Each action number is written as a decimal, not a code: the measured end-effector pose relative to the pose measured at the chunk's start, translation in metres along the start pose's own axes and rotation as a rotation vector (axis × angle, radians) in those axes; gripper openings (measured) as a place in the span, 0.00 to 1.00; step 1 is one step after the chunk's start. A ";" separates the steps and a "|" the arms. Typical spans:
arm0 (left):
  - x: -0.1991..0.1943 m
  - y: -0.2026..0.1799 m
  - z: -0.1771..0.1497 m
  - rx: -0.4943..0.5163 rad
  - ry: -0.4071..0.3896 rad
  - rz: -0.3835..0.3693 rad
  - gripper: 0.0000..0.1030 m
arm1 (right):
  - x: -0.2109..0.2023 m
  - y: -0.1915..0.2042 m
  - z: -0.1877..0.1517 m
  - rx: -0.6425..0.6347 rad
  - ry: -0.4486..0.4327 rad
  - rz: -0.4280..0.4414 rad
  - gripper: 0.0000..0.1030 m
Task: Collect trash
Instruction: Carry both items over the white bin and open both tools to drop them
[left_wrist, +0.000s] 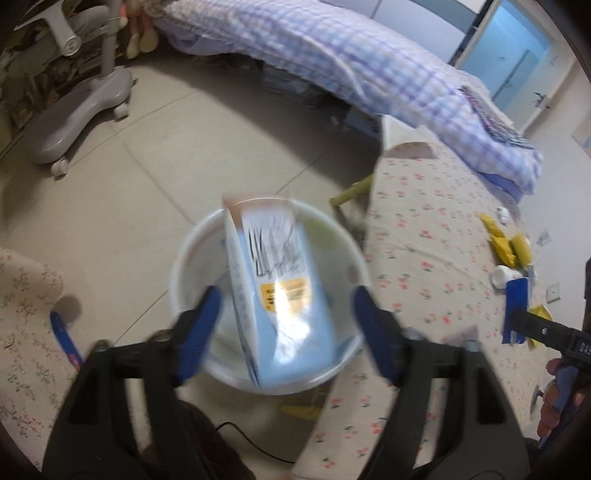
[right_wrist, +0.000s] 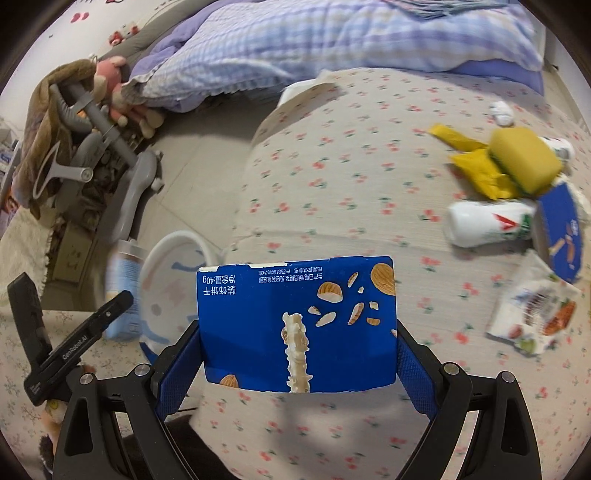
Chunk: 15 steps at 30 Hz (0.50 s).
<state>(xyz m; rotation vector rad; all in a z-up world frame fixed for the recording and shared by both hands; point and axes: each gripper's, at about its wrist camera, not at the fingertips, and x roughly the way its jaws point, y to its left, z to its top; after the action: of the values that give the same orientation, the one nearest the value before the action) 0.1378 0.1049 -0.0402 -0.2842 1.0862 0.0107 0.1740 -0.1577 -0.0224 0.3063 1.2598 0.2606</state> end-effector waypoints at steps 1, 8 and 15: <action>-0.001 0.004 -0.001 -0.008 -0.006 0.019 0.86 | 0.003 0.005 0.001 -0.004 0.004 0.005 0.93; -0.007 0.034 -0.009 -0.018 -0.001 0.160 0.96 | 0.026 0.036 0.007 -0.030 0.029 0.023 0.93; -0.014 0.060 -0.017 -0.071 0.030 0.216 0.96 | 0.054 0.075 0.011 -0.070 0.053 0.036 0.93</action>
<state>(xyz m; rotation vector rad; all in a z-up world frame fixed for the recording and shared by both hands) 0.1076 0.1608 -0.0489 -0.2303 1.1441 0.2391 0.1980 -0.0698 -0.0399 0.2635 1.2953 0.3449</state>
